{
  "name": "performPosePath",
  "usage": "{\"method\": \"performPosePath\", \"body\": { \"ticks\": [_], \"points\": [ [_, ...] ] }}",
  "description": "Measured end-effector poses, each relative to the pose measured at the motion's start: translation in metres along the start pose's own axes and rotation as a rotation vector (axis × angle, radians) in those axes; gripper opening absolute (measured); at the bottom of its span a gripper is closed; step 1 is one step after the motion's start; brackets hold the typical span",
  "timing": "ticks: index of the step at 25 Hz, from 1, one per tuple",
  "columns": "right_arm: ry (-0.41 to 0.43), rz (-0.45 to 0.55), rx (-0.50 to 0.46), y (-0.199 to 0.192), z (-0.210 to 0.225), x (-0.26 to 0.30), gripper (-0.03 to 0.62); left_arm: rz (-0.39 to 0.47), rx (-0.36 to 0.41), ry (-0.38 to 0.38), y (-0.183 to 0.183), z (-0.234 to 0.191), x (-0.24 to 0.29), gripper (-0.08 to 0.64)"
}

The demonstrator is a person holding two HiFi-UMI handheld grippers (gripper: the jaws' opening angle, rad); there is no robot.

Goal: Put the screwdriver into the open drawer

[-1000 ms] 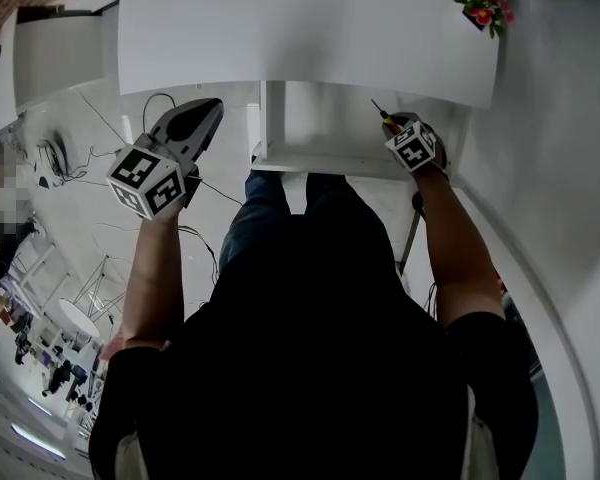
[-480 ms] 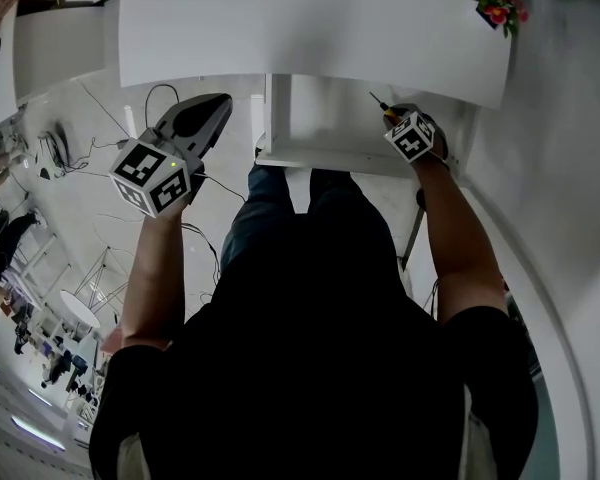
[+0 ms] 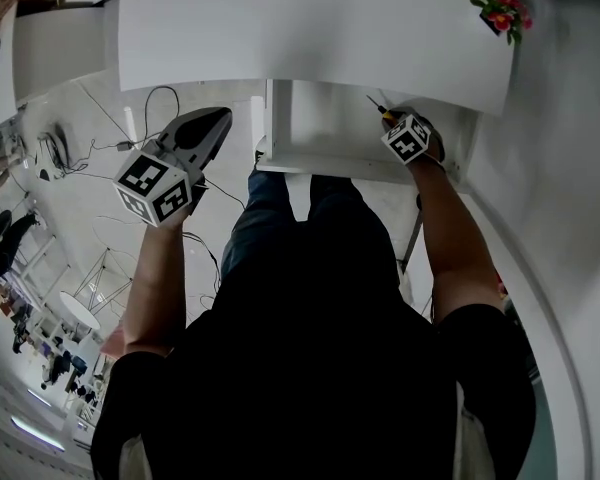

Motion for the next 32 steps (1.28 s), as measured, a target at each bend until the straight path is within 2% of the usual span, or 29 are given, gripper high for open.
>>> {"method": "performPosePath", "body": {
  "ticks": [17,32],
  "points": [
    [-0.015,-0.007,-0.024,0.002,0.000,0.012,0.094,-0.041,-0.031,-0.028,-0.024,-0.004,0.006,0.016],
    [-0.055,-0.015,-0.010,0.001,-0.001,0.011,0.098,-0.045,-0.027,-0.034,-0.028,0.003,-0.001,0.016]
  ]
}}
Point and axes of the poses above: the fingertips, and each gripper's own axes: x forward along the fingers, z to its right, y out of its top, the point moved 4 cm from there along -x, backward along the fingers, and after that the axes turned 2 degrees about y, right-handed, at the moved point
